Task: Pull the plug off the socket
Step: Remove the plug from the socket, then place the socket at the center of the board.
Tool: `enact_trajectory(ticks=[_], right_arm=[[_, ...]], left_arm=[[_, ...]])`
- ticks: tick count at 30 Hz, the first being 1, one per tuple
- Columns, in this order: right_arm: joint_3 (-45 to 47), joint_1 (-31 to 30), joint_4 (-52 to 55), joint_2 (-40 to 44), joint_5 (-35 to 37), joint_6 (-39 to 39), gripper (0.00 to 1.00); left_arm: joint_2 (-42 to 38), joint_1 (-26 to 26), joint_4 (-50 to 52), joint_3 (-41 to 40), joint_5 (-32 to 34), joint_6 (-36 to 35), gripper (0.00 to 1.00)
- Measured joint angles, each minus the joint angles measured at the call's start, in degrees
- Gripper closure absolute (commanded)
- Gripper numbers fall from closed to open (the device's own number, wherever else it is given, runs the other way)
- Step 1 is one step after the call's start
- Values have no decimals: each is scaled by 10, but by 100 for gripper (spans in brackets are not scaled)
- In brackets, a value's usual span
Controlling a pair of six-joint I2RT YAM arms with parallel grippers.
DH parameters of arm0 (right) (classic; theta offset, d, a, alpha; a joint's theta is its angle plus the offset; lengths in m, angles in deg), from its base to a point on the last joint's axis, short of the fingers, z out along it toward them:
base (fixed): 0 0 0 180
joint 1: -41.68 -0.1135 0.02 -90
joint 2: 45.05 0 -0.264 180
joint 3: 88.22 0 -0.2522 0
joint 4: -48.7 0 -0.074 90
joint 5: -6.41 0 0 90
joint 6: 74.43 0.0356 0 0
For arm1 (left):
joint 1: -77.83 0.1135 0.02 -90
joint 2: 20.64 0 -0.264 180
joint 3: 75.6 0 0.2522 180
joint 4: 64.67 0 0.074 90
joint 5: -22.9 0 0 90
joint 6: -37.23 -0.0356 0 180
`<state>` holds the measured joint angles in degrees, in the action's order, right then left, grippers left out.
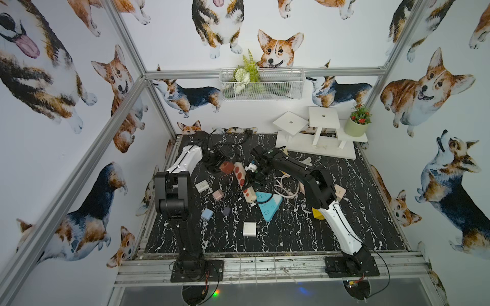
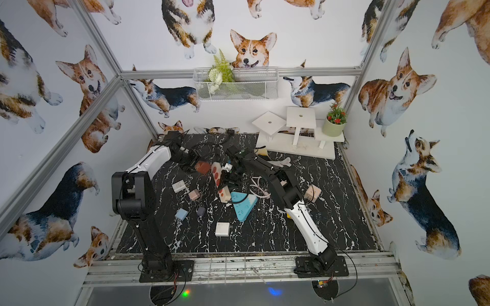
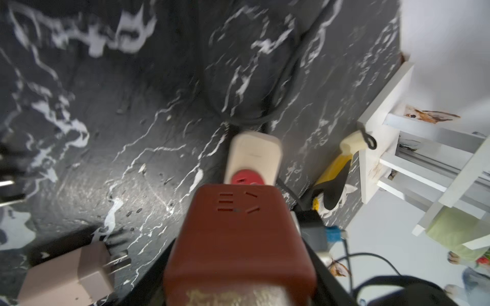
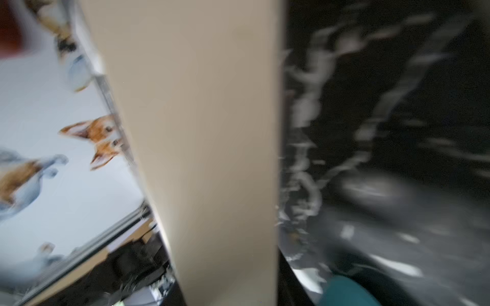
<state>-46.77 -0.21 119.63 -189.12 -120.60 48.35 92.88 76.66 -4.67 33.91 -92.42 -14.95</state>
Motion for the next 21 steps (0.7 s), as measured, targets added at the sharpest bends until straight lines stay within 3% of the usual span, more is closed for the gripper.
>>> enact_trajectory(ticks=[10,15,21], right_arm=[[-67,-7,28,-25,57,2,100],[-30,-5,-38,-16,14,22,100],[-18,-20,-94,-10,-47,68,98]], left_arm=[[-15,-3,23,-69,-9,12,100],[-41,24,28,-53,3,7,100],[-25,40,62,9,68,-26,100]])
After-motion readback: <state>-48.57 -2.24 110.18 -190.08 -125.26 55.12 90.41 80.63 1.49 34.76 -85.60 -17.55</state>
